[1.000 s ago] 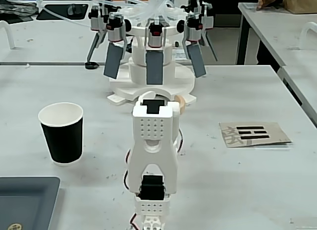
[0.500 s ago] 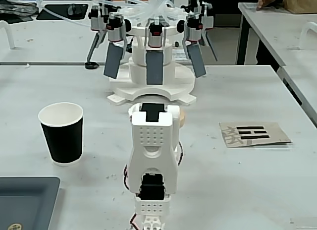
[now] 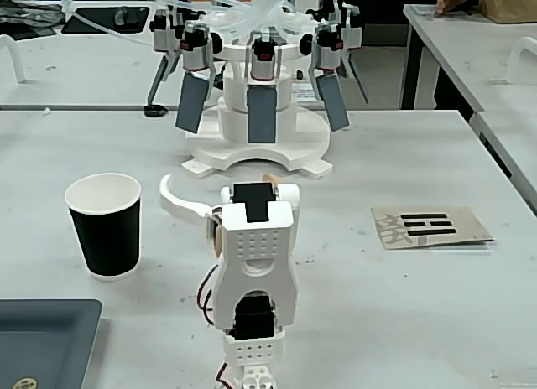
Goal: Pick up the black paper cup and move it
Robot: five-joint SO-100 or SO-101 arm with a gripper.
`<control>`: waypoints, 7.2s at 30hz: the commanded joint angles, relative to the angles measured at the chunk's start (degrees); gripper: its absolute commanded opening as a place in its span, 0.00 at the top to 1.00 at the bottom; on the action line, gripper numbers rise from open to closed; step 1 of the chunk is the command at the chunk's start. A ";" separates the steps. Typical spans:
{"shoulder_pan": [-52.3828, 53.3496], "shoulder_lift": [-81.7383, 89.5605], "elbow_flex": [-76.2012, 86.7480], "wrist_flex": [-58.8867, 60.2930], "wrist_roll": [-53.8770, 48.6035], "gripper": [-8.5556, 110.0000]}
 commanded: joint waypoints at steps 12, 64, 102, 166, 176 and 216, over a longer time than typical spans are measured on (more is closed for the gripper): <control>-8.09 7.29 2.37 -2.02 3.34 0.52; -24.87 -18.54 -28.48 7.12 -6.59 0.47; -29.27 -31.90 -38.50 8.09 -6.15 0.51; -23.91 -19.60 -28.21 -2.55 -6.24 0.85; -22.76 -11.34 -18.46 -2.46 -6.15 0.86; -4.75 4.83 -2.90 2.90 -6.15 0.83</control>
